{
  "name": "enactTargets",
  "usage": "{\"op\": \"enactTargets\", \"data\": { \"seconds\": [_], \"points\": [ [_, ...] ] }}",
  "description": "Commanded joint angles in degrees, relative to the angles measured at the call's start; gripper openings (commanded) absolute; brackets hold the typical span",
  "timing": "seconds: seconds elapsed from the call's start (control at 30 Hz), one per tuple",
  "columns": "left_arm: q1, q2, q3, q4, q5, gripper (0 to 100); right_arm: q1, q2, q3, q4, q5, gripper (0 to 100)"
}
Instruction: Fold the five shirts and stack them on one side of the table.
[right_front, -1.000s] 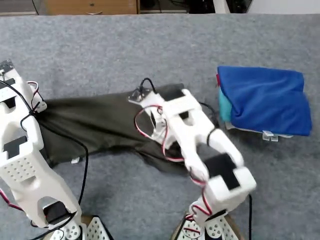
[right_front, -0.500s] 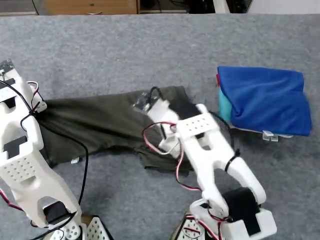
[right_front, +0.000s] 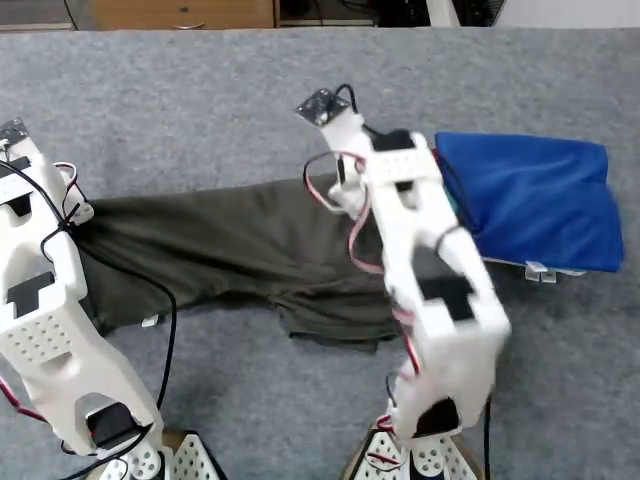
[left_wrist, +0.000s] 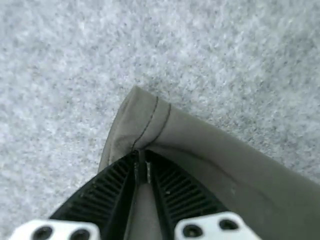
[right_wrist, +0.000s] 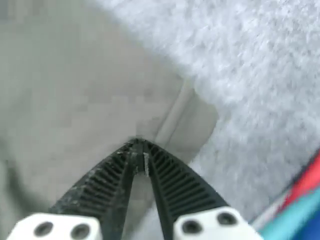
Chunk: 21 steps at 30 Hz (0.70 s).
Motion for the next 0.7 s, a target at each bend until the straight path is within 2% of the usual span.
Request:
{"op": "enactTargets", "data": {
  "seconds": [0.0,0.23,0.37,0.53,0.67],
  "points": [
    [-0.7,0.1,-1.5,0.3,-0.5,2,0.7,15.8,-25.4,7.9,-0.5,0.4],
    [-0.7,0.1,-1.4,0.3,-2.2,2,1.8,39.3,-69.5,22.3,-0.3,0.5],
    [-0.7,0.1,-1.0,0.2,-2.5,2,4.0,47.6,-87.8,27.3,-0.3,0.5],
    [-1.3,0.1,-1.3,0.2,-2.4,2,6.9,49.9,-90.7,27.7,-0.5,0.5],
    [-2.2,-0.9,-1.5,0.3,-4.3,2,7.2,45.3,-90.7,31.4,-0.2,0.4]
  ]
}}
